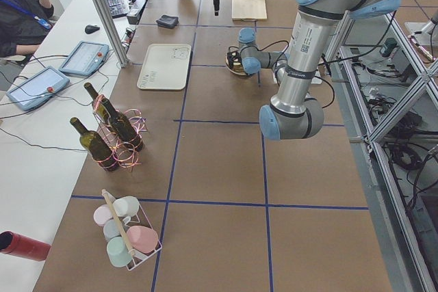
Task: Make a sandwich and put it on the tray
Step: 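Reach the left gripper to the plate rim while the right arm withdraws, then grasp the plate rim with the left gripper and carry it onto the tray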
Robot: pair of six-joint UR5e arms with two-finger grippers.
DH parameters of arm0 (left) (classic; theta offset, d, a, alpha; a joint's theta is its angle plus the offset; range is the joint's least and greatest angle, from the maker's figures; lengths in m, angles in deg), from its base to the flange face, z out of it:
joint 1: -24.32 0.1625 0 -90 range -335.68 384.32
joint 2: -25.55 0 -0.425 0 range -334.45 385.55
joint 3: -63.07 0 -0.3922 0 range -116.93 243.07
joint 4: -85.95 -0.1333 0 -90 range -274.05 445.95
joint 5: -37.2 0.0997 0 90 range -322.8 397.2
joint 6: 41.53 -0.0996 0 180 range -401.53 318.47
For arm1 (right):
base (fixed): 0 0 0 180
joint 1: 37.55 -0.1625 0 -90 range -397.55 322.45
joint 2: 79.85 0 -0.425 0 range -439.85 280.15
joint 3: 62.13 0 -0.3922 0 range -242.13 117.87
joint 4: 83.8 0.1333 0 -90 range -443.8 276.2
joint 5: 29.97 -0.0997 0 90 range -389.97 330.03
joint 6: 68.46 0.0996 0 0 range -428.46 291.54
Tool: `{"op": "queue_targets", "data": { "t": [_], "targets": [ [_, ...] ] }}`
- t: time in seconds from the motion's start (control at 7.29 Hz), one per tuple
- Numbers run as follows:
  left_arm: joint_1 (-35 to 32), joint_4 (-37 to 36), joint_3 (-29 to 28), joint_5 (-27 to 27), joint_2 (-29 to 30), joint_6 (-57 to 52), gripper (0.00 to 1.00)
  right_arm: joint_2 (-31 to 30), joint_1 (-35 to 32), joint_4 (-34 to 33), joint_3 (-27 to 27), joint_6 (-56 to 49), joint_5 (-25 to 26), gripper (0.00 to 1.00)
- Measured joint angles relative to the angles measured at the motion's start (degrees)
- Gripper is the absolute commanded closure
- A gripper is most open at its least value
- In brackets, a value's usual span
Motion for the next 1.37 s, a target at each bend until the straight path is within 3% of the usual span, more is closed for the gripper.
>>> {"op": "queue_targets", "data": {
  "t": [0.41, 0.69, 0.96, 1.37],
  "targets": [
    [-1.1, 0.3, 0.7, -0.5, 0.2, -0.1, 1.0, -1.6, -1.0, -0.1, 1.0, -0.2, -0.1, 0.0],
    [-3.5, 4.7, 1.2, -4.0, 0.1, 0.7, 1.0, -4.7, -1.8, -0.1, 3.2, -2.4, -0.2, 0.0],
    [-5.3, 8.7, 0.8, -7.6, -0.1, 5.4, 1.0, -9.0, -3.6, 0.0, 5.5, -7.1, -0.3, 0.0],
    [-10.1, 11.3, -1.1, -8.2, 1.5, 15.7, 1.0, -15.7, -9.3, 0.3, 7.0, -16.8, -3.9, 0.0]
  ]
}}
